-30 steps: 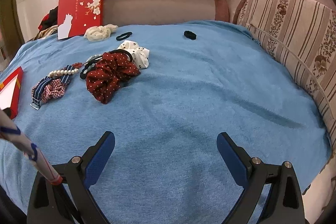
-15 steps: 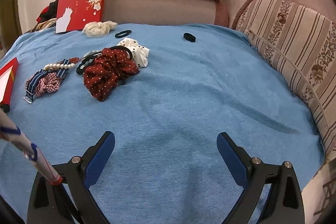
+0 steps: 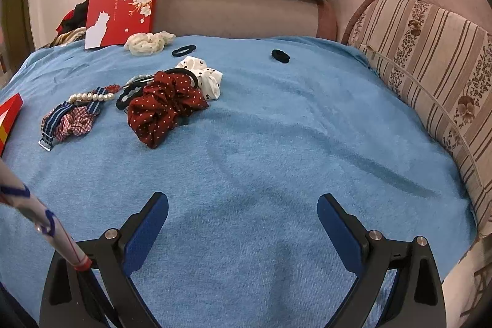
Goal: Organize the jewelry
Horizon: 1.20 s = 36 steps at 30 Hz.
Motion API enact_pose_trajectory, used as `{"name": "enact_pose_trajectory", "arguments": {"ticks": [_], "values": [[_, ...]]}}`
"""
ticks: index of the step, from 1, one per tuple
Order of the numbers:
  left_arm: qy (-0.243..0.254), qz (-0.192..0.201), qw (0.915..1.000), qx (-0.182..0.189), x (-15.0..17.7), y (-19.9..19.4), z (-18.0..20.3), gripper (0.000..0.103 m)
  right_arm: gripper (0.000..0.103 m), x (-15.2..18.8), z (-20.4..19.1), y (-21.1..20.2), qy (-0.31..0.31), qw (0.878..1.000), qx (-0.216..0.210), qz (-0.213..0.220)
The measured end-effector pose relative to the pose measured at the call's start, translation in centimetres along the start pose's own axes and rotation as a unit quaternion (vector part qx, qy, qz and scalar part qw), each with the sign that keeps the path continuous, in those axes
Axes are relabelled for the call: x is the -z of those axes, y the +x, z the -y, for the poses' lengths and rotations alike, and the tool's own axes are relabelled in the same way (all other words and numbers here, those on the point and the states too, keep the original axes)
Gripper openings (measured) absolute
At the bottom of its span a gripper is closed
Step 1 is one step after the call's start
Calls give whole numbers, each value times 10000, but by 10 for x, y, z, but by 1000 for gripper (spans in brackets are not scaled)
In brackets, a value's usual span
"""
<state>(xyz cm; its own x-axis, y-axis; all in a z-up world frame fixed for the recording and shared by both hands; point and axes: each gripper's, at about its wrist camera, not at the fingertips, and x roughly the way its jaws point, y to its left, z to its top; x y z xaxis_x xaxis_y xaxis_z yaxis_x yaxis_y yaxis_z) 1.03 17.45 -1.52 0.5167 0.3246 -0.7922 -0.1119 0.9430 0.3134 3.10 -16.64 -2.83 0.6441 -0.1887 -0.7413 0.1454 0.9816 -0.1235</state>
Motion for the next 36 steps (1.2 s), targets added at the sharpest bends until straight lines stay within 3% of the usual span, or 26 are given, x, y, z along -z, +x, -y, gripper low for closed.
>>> {"name": "enact_pose_trajectory", "arguments": {"ticks": [4, 8, 13, 15, 17, 19, 20, 21, 22, 28, 31, 36], "values": [[-679, 415, 9965, 272, 9, -30, -39, 61, 100, 4, 1, 0, -39, 9999, 119, -5], [-1634, 499, 9853, -42, 29, -39, -110, 67, 100, 5, 4, -4, 19, 9999, 109, 31], [-2668, 342, 9618, -506, 46, -18, -212, 69, 99, 5, -5, -1, -155, 9996, 225, 49], [-2797, 241, 9588, -430, 42, -2, -239, 70, 99, 6, -11, 3, -249, 9993, 284, 23], [-2874, -29, 9577, -119, 35, 22, -257, 69, 99, 6, -17, 4, -359, 9987, 366, 41], [-2872, -251, 9574, 179, 28, 42, -263, 68, 99, 8, -25, 3, -510, 9974, 493, 132], [-2875, -402, 9563, 361, 22, 56, -264, 55, 99, 9, -28, 2, -579, 9967, 547, 183], [-2877, -526, 9549, 509, 17, 66, -264, 32, 99, 10, -31, 0, -660, 9957, 596, 244], [-2892, -693, 9529, 602, 14, 75, -262, 23, 99, 10, -34, -2, -717, 9951, 622, 285], [-2961, -828, 9495, 624, 0, 100, -256, 16, 99, 13, -40, -5, -848, 9939, 591, 392], [-2804, -765, 9547, 642, -20, 104, -244, 15, 99, 10, -36, -2, -698, 9953, 556, 374], [-2486, -656, 9658, 335, -62, 108, -221, 15, 96, -8, -14, -1, -285, 9986, 370, 228]]}}
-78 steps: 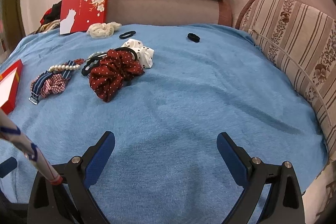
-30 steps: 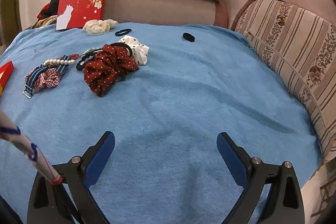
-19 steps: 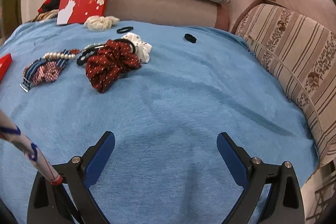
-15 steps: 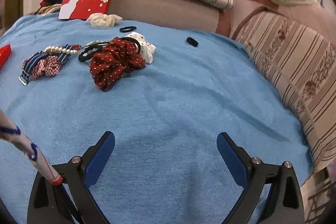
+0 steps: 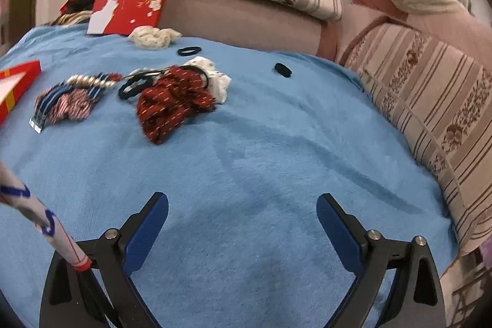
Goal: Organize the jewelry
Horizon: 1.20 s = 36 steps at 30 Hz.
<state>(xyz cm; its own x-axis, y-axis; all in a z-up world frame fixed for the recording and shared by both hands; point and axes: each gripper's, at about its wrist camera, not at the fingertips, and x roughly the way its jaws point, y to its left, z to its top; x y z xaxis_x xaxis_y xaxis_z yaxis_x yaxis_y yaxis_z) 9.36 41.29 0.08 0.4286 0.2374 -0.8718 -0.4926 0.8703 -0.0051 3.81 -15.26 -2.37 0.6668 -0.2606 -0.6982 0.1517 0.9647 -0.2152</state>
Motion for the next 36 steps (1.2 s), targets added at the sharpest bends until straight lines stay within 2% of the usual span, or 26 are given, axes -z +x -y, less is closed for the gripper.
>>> {"name": "enact_pose_trajectory", "arguments": {"ticks": [2, 4, 6, 8, 9, 11, 13, 15, 19, 23, 27, 28, 29, 30, 31, 34, 36], "values": [[111, 367, 9992, 91, -5, -21, 16, 15, 96, -9, 13, -4, 179, 9998, -100, 55], [335, 717, 9962, 361, -1, -52, 39, 19, 96, -20, 24, -4, 247, 9994, -241, 49], [643, 949, 9912, 656, 9, -82, 70, 44, 92, -32, 28, 6, 227, 9974, -665, -162], [1028, 1153, 9825, 1037, 28, -106, 108, 55, 72, -40, 26, 17, 271, 9938, -1034, -306], [1166, 1186, 9792, 1159, 35, -113, 120, 57, 69, -46, 23, 24, 313, 9894, -1356, -427], [1618, 1134, 9677, 1566, 57, -120, 166, 58, 66, -53, 16, 33, 451, 9796, -1897, -478], [1837, 933, 9612, 1837, 70, -113, 196, 59, 66, -60, 7, 38, 501, 9711, -2291, -436], [2003, 698, 9561, 2021, 87, -100, 228, 59, 66, -65, -3, 38, 435, 9695, -2384, -355], [2325, 344, 9478, 2156, 112, -73, 274, 59, 70, -69, -22, 47, 207, 9689, -2438, -360], [2629, 301, 9428, 2027, 131, -61, 303, 59, 70, -69, -21, 63, 171, 9697, -2387, -492], [2557, 307, 9394, 2262, 126, -66, 309, 59, 70, -74, -15, 75, 370, 9645, -2540, -625], [2562, 342, 9388, 2277, 124, -68, 312, 59, 65, -75, -13, 77, 456, 9625, -2596, -646], [2588, 374, 9383, 2262, 121, -70, 315, 59, 49, -75, -13, 78, 489, 9617, -2615, -665], [2639, 398, 9380, 2212, 117, -70, 322, 59, 37, -75, -12, 82, 540, 9586, -2684, -780], [2679, 417, 9378, 2166, 113, -69, 327, 59, 21, -74, -11, 84, 580, 9560, -2747, -853], [2718, 417, 9348, 2246, 107, -72, 337, 59, 11, -72, 2, 85, 844, 9483, -2907, -958], [2729, 434, 9315, 2367, 106, -77, 343, 59, 9, -71, 12, 81, 936, 9497, -2845, -917]]}}
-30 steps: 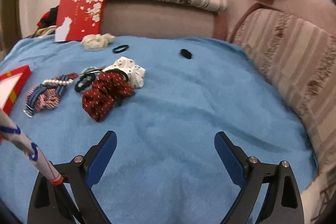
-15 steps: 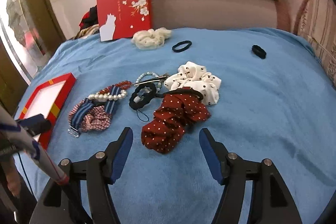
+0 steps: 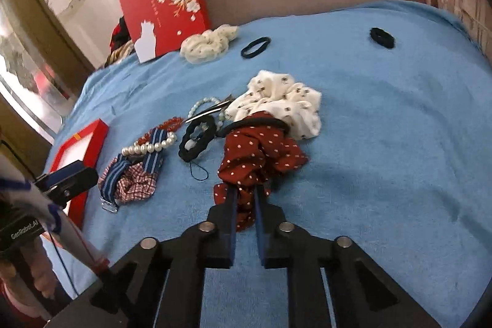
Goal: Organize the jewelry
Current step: 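Grasp the red polka-dot scrunchie with the right tool while the left tool grasps the white polka-dot scrunchie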
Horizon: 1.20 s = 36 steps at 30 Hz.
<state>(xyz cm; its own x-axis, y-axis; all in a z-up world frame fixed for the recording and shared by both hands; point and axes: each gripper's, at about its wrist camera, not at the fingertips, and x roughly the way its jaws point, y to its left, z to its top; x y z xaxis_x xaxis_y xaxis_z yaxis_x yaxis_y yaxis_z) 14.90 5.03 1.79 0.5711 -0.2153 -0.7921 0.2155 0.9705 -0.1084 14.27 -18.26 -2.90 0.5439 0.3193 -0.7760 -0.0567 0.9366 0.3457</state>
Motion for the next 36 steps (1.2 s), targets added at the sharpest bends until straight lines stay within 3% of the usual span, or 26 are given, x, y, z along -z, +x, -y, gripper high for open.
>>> {"name": "enact_pose_trajectory", "arguments": {"ticks": [6, 10, 13, 15, 19, 23, 25, 26, 28, 32, 36], "values": [[175, -114, 9994, 281, -9, 12, 28, 59, 8, 5, 25, -34, 366, 9993, 9, 71], [170, -208, 9978, 601, -30, 29, 54, 59, 8, 9, 41, -54, 426, 9983, 334, 193], [247, -274, 9968, 708, -49, 48, 76, 59, 8, 13, 60, -55, 520, 9971, 547, 62], [344, -387, 9958, 749, -64, 68, 95, 59, 8, 17, 76, -54, 724, 9964, 434, -105], [614, -768, 9923, 751, -86, 111, 124, 59, 8, 21, 95, -55, 1052, 9941, -39, -270], [859, -1201, 9880, 456, -93, 150, 144, 59, 9, 23, 97, -54, 1135, 9919, -410, -385], [945, -1327, 9857, 441, -93, 155, 150, 37, 9, 25, 94, -51, 1135, 9901, -658, -493], [948, -1358, 9852, 441, -92, 154, 152, 4, 9, 26, 92, -48, 1149, 9882, -842, -566], [738, -1392, 9856, 611, -92, 146, 150, 5, 9, 26, 85, -44, 1136, 9827, -1281, -702], [410, -916, 9901, 984, -98, 90, 139, 4, 8, 28, 64, -39, 1026, 9644, -2261, -911], [94, -383, 9918, 1219, -93, 19, 113, 4, 8, 27, 37, -52, 735, 9425, -3173, -751]]}}
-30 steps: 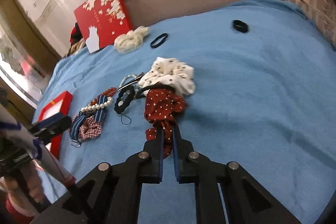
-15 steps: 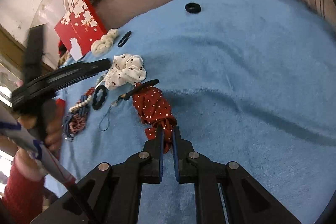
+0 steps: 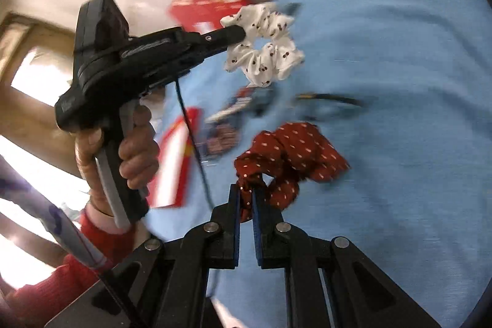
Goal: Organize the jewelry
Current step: 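Grasp the red polka-dot scrunchie with the right tool while the left tool grasps the white polka-dot scrunchie, then carry both scrunchies into the red-rimmed tray and open both tools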
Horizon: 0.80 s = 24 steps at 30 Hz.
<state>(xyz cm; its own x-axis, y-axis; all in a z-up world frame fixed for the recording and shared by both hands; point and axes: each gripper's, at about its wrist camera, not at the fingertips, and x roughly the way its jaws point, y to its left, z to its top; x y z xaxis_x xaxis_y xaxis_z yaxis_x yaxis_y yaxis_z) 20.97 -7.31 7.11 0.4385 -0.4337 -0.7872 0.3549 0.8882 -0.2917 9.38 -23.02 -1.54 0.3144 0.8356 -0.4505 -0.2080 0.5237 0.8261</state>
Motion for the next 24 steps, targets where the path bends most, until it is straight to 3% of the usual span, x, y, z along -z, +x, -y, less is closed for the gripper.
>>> {"name": "enact_pose_trajectory", "arguments": {"ticks": [4, 10, 16, 24], "values": [[-331, 627, 9973, -203, 27, -76, -31, 4, 8, 6, -24, 12, -227, 9994, -274, -3], [-820, 1107, 9862, -913, 75, -146, -98, 4, 8, 14, -67, 47, -581, 9978, 300, -91], [-1430, 1175, 9717, -1466, 110, -166, -173, 4, 8, 0, -101, 94, -708, 9964, 359, -286], [-2148, 1172, 9531, -1781, 142, -175, -269, 4, 8, -24, -163, 196, -1158, 9896, 435, -733]]}}
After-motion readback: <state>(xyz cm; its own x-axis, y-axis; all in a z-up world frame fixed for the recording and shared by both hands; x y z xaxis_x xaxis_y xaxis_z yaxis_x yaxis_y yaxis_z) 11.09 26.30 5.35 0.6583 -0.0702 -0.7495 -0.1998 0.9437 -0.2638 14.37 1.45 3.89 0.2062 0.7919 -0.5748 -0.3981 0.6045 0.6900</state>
